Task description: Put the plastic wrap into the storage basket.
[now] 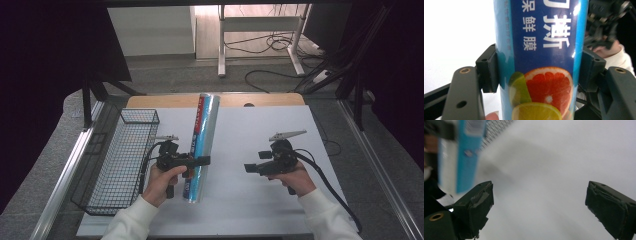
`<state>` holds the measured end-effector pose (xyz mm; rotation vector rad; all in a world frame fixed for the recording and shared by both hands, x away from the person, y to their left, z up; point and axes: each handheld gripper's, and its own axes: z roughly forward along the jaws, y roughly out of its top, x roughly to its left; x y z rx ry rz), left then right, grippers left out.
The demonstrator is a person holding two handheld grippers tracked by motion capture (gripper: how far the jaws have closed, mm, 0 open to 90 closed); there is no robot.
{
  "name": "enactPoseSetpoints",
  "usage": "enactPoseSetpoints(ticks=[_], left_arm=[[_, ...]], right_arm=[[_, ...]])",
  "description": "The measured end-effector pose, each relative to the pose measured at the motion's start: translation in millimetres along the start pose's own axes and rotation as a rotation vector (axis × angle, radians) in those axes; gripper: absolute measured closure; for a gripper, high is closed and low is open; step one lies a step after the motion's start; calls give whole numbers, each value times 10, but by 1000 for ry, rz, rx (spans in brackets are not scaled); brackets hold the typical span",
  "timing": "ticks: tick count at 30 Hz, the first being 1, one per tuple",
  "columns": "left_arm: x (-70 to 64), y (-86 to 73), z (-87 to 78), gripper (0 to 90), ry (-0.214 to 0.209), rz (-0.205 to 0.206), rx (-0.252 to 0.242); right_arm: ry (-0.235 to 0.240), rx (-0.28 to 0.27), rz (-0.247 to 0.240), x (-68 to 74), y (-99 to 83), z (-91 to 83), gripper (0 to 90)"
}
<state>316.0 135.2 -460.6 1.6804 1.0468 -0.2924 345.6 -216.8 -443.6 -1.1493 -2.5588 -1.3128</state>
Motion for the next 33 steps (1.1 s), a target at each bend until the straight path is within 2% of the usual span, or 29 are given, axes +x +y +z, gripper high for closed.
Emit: enactPoseSetpoints(ticks=[3,6,10,13,33], left_arm=[[19,-20,-64,321,0,-5,-2],[59,-43,-132,321,5,-16,-10],[105,-71,-230,321,19,-36,-30],[127,-92,-330,321,27,-38,-42],[220,-204,-882,321,70,-83,-125]], right_arm=[[-26,17,1,-60,-168,-29,87],[-28,21,11,-126,-305,-65,87],[-29,8,41,-203,-426,-112,90],[-47,23,45,-246,-483,-116,90],[-74,64,35,-299,-534,-40,90]])
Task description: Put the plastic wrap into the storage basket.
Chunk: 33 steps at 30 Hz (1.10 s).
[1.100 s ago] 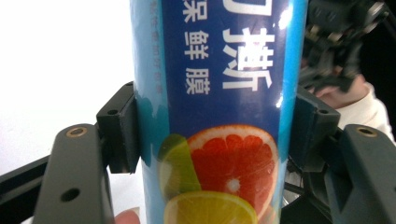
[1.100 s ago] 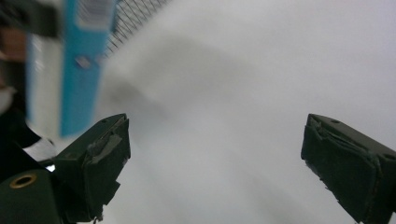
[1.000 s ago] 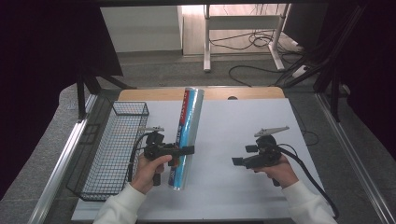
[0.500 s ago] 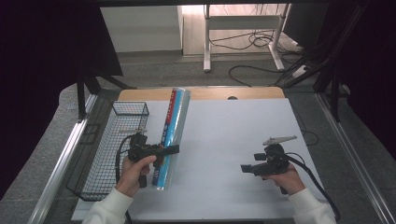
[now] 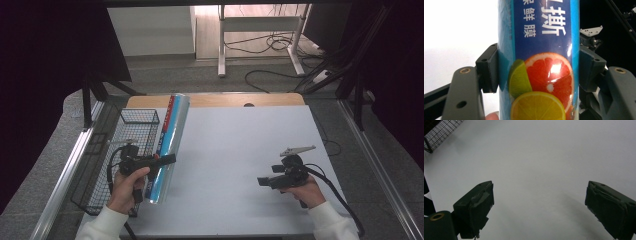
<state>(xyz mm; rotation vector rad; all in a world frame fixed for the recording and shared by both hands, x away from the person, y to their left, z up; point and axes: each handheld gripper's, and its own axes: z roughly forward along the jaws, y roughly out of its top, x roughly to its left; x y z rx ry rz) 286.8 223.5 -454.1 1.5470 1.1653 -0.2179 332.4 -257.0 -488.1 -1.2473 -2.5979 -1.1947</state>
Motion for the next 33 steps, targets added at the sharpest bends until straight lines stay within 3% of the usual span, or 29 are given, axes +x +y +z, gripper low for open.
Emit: enactPoseSetpoints(ticks=[8,14,21,25,33], left_arm=[[48,-30,-262,321,17,-14,-31],[102,-62,-495,321,60,-25,-54],[187,-94,-727,321,104,-66,-88],[227,-89,-836,321,111,-86,-99],[241,-38,-975,321,148,-85,-114]], right_arm=[[-12,6,-1,-18,3,7,90],[-20,14,-3,-26,1,15,90],[-23,18,-2,-30,-1,25,91],[-29,22,-3,-39,-7,37,92],[-37,19,2,-65,-18,27,94]])
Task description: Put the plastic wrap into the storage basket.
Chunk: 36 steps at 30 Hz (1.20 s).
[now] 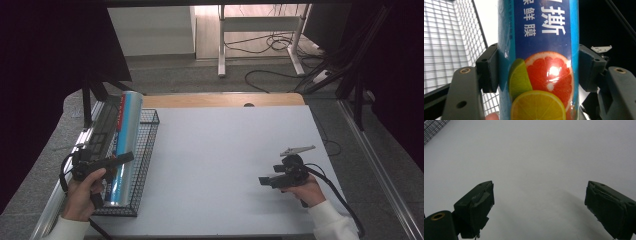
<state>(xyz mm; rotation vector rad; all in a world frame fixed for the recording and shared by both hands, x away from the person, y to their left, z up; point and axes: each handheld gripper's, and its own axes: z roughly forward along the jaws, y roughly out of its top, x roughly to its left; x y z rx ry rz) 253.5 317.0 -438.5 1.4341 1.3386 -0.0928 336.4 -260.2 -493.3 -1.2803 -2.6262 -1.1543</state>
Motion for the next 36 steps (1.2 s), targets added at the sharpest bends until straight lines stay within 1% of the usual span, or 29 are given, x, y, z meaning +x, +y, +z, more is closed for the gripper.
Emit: enactPoseSetpoints(ticks=[3,8,11,13,16,17,19,22,28,33,36], left_arm=[[25,40,-14,321,11,-6,3],[86,100,15,321,39,-12,12],[121,136,47,321,64,-20,22],[148,163,79,321,86,-27,36],[182,208,155,321,146,-31,70],[198,219,182,321,159,-32,77],[230,234,234,321,180,-41,83],[270,249,294,321,215,-38,97],[353,265,392,321,275,-47,135],[405,273,468,320,326,-53,167],[424,266,509,320,368,-45,191]], right_arm=[[-5,-2,1,-10,-5,1,94],[-6,0,2,-17,-8,-2,95],[-9,1,2,-19,-9,-4,95],[-9,1,2,-23,-10,-3,95],[-10,4,1,-25,-11,4,95],[-10,4,2,-26,-11,10,95],[-9,8,0,-26,-12,14,95],[-13,11,0,-26,-16,11,95],[-16,13,0,-40,-24,17,95],[-8,12,3,-34,-24,29,97],[-10,14,2,-33,-26,24,97]])
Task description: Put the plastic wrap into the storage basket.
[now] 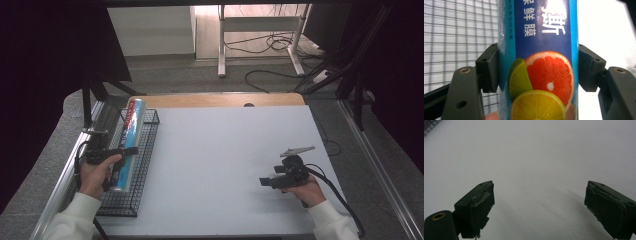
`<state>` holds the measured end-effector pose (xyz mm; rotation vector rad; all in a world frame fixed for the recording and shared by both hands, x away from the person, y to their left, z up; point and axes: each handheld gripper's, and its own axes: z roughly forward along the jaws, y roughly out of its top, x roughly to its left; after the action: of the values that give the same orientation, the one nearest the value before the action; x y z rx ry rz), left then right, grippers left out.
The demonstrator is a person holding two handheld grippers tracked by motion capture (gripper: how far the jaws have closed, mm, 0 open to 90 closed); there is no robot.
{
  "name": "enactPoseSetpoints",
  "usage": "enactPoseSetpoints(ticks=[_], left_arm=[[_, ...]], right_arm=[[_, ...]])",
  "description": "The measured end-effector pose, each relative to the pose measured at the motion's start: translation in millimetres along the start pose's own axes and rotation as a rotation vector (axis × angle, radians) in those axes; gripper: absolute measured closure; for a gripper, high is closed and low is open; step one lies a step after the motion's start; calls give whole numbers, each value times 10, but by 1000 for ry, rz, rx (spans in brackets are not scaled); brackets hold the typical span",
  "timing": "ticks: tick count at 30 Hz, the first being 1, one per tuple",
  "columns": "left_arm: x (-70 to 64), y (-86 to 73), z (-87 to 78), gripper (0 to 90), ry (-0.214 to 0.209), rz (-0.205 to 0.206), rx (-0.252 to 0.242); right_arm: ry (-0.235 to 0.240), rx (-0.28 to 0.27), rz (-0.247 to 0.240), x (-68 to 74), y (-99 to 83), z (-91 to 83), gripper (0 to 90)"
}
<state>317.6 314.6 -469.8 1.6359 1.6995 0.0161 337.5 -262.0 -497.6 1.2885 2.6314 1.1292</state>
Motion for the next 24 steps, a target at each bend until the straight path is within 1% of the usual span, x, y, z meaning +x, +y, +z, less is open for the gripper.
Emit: enactPoseSetpoints(ticks=[1,5,8,12,14,17,18,19,20,22,24], left_arm=[[1,-2,11,320,13,2,9],[16,-17,60,320,37,5,32],[30,-34,110,320,52,10,62],[36,-43,179,319,94,30,108],[52,-42,216,319,101,31,138],[65,-47,300,318,138,47,195],[74,-51,339,318,153,57,227],[83,-58,386,315,167,51,254],[96,-67,419,312,175,59,276],[73,-57,386,296,153,69,271],[13,-39,310,250,155,83,237]], right_arm=[[1,0,-1,-2,1,-5,97],[-1,0,-2,-7,2,-11,97],[1,0,-3,-7,1,-9,97],[2,-2,1,-10,5,-13,97],[1,-4,0,-10,4,-13,97],[2,-2,-1,-11,5,-14,97],[2,-2,-1,-11,5,-14,97],[3,-2,-1,-11,6,-14,97],[3,0,-1,-11,7,-17,97],[2,-3,-2,-12,8,-18,97],[1,-4,-3,-12,7,-24,97]])
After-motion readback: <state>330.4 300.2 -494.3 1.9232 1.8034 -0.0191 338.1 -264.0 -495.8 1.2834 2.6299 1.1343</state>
